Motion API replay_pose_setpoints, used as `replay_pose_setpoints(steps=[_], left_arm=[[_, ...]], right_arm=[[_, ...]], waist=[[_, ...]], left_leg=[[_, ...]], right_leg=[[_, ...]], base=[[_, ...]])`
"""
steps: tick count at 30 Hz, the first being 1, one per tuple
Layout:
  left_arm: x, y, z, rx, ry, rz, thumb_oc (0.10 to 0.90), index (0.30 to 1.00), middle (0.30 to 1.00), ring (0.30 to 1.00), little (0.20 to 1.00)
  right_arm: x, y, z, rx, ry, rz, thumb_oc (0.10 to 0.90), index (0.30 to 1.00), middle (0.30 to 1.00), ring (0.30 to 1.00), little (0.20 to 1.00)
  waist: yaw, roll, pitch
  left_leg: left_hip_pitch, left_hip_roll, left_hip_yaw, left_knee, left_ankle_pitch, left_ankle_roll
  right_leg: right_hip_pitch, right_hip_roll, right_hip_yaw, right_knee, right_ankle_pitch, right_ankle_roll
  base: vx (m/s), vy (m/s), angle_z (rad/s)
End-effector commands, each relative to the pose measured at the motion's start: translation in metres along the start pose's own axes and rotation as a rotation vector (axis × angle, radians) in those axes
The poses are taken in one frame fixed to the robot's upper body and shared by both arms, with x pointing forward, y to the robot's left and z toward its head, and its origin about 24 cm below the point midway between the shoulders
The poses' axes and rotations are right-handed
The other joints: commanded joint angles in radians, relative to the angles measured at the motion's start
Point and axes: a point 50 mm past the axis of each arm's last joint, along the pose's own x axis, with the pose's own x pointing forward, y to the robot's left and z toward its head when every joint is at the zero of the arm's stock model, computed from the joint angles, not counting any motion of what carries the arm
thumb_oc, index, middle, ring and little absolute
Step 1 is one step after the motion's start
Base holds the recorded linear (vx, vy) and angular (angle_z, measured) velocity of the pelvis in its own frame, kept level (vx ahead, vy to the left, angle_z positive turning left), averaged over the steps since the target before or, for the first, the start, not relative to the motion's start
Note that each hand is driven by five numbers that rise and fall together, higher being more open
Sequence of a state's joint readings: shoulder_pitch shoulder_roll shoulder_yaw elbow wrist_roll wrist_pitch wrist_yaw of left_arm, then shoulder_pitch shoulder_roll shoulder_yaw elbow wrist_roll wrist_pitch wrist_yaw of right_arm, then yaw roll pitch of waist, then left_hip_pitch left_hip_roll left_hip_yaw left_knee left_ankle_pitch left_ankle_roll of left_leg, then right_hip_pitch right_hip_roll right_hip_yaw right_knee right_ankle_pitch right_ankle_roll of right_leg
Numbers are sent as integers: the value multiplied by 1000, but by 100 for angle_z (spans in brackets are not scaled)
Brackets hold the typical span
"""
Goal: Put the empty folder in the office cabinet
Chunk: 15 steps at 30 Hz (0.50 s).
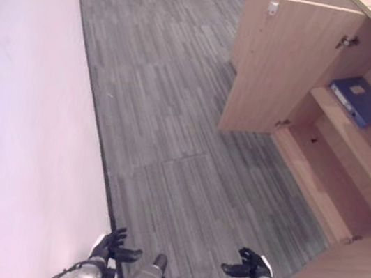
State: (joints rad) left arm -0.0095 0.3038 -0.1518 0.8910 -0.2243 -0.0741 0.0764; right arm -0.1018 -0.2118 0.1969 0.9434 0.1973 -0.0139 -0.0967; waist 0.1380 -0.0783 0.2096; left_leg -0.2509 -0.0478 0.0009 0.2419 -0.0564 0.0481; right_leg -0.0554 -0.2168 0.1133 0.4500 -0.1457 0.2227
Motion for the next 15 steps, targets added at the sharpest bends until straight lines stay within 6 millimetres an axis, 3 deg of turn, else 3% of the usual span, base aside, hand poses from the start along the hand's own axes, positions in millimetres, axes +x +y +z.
replay_pose_setpoints(steps=[1, 2, 3, 4, 5, 6, 7, 8, 10, 12, 15], left_arm=[[-4, 24, 11, 29, -92, 64, 800, 900, 900, 900, 900], [-5, 23, 8, 24, -79, 69, 800, 900, 900, 900, 900], [-4, 23, 7, 22, -76, 70, 800, 900, 900, 900, 900], [-4, 23, 8, 21, -76, 70, 800, 900, 900, 900, 900], [-3, 23, 10, 29, -83, 65, 800, 900, 900, 900, 900], [-4, 23, 10, 29, -82, 65, 800, 900, 900, 900, 900], [-3, 23, 10, 37, -81, 61, 800, 900, 900, 900, 900], [-4, 22, 8, 55, -71, 56, 800, 900, 900, 900, 900], [-4, 23, 6, 62, -67, 57, 800, 900, 900, 900, 900], [-4, 22, 6, 64, -68, 59, 800, 900, 900, 900, 900], [-4, 20, 2, 86, -55, 54, 800, 900, 900, 900, 900]], right_arm=[[-2, -27, 21, -7, -115, -65, 800, 900, 900, 900, 900], [-2, -26, 24, 1, -128, -68, 800, 900, 900, 900, 900], [-2, -26, 24, 0, -128, -68, 800, 900, 900, 900, 900], [-2, -26, 24, 0, -129, -69, 800, 900, 900, 900, 900], [-2, -27, 27, -6, -144, -72, 800, 900, 900, 900, 900], [-2, -27, 27, -6, -144, -71, 800, 900, 900, 900, 900], [-2, -28, 28, -6, -145, -76, 800, 900, 900, 900, 900], [-2, -31, 26, -9, -135, -92, 800, 900, 900, 900, 900], [-2, -33, 24, -14, -128, -97, 800, 900, 900, 900, 900], [-2, -37, 22, -20, -113, -113, 800, 900, 900, 900, 900], [-3, -42, 14, -30, -81, -131, 800, 900, 900, 900, 900]], waist=[[-11, 62, -14], [-40, 95, 7], [-55, 96, 23], [-55, 99, 23], [-68, 105, 37], [-71, 104, 40], [-74, 101, 43], [-92, 87, 57], [-99, 87, 59], [-118, 90, 66], [-150, 102, 62]], left_leg=[[-42, 94, -86, -158, 132, -62], [55, 96, -58, -195, 105, -43], [100, 86, -52, -208, 86, -42], [99, 89, -53, -209, 88, -43], [153, 97, -33, -221, 59, -50], [158, 97, -36, -222, 56, -52], [174, 99, -24, -222, 43, -58], [237, 90, 1, -231, 3, -70], [266, 94, 11, -241, -10, -79], [325, 101, 37, -263, -36, -99], [386, 112, 46, -286, -61, -119]], right_leg=[[114, 50, -128, 105, 249, 11], [18, 53, -226, 163, 226, 7], [-15, 52, -263, 159, 180, -2], [-16, 55, -264, 156, 183, -3], [-62, 34, -374, 50, 102, -31], [-55, 33, -377, 52, 95, -32], [-68, 17, -422, -11, 81, -42], [-112, -14, -504, -164, 132, -54], [-115, -15, -525, -241, 158, -48], [-145, -42, -586, -366, 230, -24], [-184, -65, -563, -438, 280, -4]], base=[[301, 372, -40], [366, 323, -38], [363, 325, -44], [303, 91, -35], [196, 27, -28], [282, 11, -31], [289, -125, -29], [371, -154, -32], [260, -110, -30], [229, -95, -51], [341, -147, -12]])
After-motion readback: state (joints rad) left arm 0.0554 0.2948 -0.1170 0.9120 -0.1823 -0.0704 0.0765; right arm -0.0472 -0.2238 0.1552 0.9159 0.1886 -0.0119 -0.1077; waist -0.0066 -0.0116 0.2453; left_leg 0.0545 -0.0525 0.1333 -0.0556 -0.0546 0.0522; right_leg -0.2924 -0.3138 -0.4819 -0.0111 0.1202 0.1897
